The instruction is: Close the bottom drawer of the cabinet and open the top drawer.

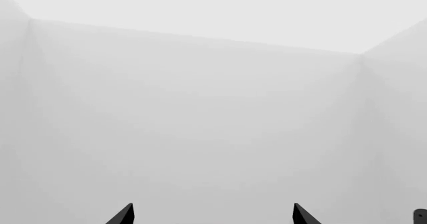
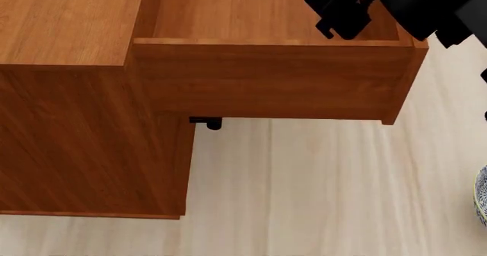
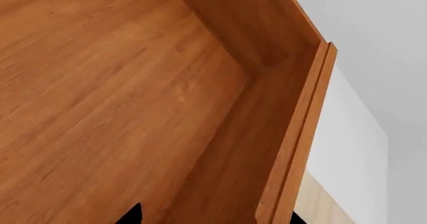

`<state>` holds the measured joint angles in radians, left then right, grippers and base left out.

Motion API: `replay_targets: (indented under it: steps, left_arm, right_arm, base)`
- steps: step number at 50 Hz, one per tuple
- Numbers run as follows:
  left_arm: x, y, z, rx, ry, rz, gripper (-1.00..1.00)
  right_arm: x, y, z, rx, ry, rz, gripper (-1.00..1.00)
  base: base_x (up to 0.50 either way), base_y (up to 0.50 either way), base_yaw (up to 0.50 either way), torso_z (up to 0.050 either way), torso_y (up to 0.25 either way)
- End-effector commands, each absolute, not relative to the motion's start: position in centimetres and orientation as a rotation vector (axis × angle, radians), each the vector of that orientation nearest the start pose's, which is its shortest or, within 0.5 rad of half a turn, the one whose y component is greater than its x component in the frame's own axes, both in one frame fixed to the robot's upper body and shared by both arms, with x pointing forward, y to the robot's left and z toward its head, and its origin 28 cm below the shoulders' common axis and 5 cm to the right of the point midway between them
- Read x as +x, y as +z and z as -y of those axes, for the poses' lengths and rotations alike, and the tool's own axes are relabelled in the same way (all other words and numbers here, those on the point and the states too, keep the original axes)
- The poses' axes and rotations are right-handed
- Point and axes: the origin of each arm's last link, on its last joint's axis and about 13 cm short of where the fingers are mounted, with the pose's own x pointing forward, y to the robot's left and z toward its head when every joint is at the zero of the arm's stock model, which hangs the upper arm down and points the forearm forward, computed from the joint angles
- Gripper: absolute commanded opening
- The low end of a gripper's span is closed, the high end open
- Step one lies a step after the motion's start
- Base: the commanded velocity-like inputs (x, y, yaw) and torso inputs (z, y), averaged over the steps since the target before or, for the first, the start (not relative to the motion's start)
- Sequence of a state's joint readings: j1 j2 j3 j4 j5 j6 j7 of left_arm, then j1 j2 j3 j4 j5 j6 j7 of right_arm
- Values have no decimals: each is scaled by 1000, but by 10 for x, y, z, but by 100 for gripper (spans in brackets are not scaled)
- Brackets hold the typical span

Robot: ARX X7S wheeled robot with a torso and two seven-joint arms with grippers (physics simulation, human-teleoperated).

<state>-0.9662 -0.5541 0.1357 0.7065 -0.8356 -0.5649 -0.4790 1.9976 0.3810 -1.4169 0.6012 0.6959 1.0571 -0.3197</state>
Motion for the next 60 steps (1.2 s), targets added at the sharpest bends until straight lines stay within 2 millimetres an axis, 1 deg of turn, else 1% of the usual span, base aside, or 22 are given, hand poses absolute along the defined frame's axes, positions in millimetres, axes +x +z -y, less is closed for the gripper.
replay_targets:
  steps: [1,15,28,39,48,60]
  left_arm:
    - [227,330,-228,-48,-184,848,100]
    - [227,331,-227,-48,-191,848,100]
    - [225,333,-226,-53,-196,855,100]
    - [223,335,-226,-54,-198,862,100]
    - [222,337,-225,-56,-201,866,100]
    - [221,340,-224,-58,-206,874,100]
  right_arm:
    - [360,391,169,-764,194,-531,100]
    - [349,402,183,-750,133,-534,100]
    - [331,437,187,-741,81,-471,100]
    - [319,452,188,-737,66,-438,100]
    - [309,469,191,-723,46,-399,100]
    - [288,488,196,-709,22,-354,100]
  base:
    - [0,-4,-11,0,0]
    - [-7,-4,-10,0,2]
    - [-3,-4,-8,0,3]
    - [-2,-3,-7,0,5]
    - [-1,-3,-6,0,4]
    - [0,-2,-3,0,2]
